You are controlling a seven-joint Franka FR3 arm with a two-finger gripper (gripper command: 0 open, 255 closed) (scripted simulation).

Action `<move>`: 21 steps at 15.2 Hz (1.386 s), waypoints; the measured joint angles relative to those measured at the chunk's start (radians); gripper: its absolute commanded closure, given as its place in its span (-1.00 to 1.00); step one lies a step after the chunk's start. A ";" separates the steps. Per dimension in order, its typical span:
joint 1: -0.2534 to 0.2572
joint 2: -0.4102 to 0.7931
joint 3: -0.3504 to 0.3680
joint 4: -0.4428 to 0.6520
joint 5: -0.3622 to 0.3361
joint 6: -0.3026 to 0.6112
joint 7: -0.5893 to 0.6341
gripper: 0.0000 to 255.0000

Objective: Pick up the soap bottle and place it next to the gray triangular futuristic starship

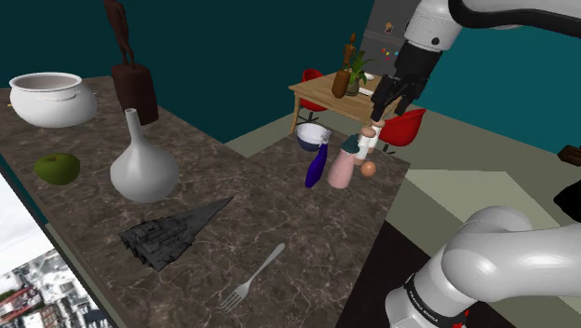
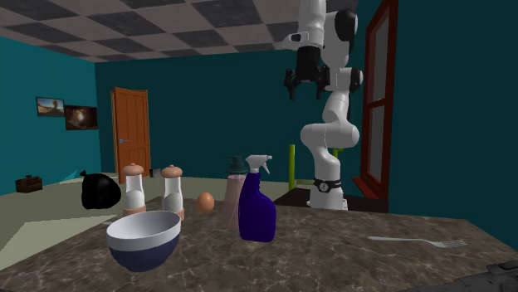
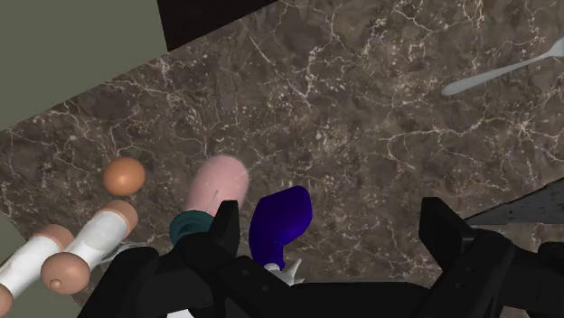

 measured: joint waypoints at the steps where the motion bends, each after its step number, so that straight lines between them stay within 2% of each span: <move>1: 0.000 0.000 0.000 0.000 0.000 0.000 0.000 -1.00; 4: -0.006 -0.002 -0.033 -0.054 -0.022 0.066 -0.041 -1.00; 12: -0.028 0.080 -0.161 -0.210 -0.093 0.361 -0.187 -1.00; 21: -0.028 0.317 -0.330 -0.256 -0.124 0.713 -0.375 -1.00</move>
